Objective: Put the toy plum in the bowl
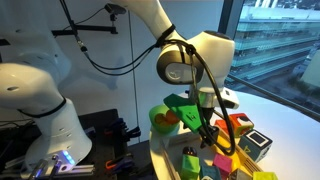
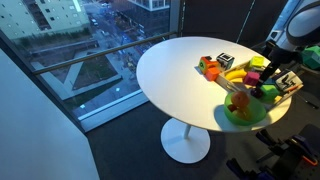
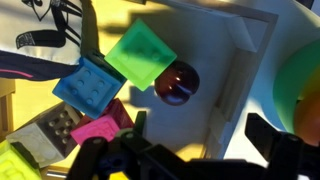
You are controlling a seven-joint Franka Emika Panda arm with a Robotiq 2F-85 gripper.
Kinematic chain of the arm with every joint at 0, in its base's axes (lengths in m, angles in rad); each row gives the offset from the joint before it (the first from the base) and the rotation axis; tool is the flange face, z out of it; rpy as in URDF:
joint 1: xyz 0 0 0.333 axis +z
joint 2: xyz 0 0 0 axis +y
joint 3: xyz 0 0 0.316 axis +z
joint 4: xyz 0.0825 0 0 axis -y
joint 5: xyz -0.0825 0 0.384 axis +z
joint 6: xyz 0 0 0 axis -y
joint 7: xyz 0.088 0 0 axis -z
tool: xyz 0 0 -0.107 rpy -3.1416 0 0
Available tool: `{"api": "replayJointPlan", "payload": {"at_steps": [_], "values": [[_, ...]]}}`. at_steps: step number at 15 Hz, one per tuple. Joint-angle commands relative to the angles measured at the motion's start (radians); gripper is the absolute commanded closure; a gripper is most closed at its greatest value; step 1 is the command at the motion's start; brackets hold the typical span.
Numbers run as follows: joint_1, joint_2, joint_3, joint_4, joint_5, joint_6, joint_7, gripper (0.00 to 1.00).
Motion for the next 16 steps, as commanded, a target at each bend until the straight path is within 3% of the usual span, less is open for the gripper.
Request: {"api": "replayJointPlan", "payload": {"at_steps": [1,9,16], "values": [[-0.021,0.040,0.017,0.014,0.016,0.045,-0.075,0.00],[-0.021,0.049,0.030,0.010,-0.005,0.058,-0.035,0.00],[-0.032,0.069,0.061,-0.005,0.034,0.090,-0.168,0.00]]}}
